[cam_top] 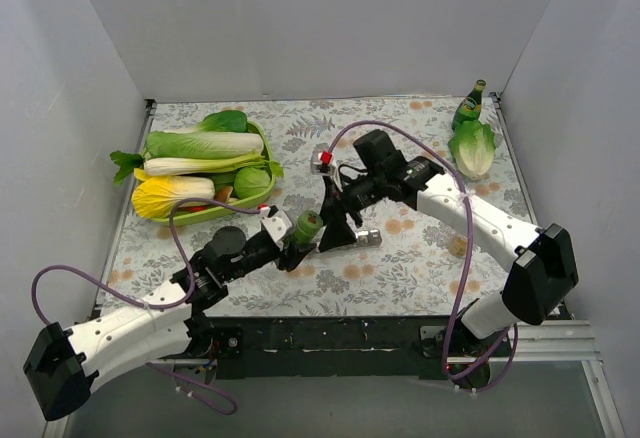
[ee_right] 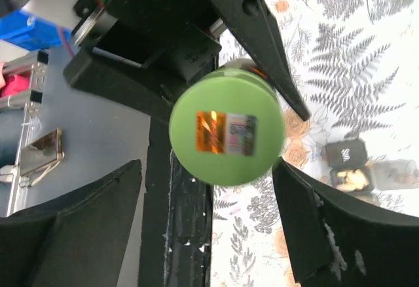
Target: Sort the pills into containers
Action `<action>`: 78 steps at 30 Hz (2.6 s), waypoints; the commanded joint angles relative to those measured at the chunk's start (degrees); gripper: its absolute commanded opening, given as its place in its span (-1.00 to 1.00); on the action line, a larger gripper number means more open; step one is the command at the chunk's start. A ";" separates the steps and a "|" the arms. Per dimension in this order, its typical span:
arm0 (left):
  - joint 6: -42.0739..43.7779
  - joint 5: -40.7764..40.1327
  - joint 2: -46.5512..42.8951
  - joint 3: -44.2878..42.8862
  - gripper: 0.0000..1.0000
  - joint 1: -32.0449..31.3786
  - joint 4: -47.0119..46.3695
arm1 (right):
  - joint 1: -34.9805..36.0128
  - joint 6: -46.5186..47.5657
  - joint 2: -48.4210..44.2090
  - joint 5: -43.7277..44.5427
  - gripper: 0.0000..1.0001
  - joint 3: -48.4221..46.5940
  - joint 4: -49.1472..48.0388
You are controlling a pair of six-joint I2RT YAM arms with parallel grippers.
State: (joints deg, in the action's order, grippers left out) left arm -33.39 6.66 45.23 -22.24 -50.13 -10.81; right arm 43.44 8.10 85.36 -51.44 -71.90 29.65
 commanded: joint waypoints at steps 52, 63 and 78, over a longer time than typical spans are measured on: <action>-1.16 -6.64 -3.49 -6.06 -1.00 0.38 -4.04 | 7.65 0.74 -3.63 2.59 -0.64 6.91 -1.50; -2.20 -7.92 0.47 -2.20 -1.00 0.29 -7.92 | 0.95 -14.62 -3.10 -8.55 0.44 8.63 -13.92; -11.52 29.02 -7.54 2.82 -1.00 0.29 -3.26 | -0.91 67.39 -7.58 -14.30 0.91 -5.09 24.48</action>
State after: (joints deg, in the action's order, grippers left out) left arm -41.71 24.21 36.69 -17.41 -49.98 -13.69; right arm 41.34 53.41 78.54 -62.35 -74.37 41.69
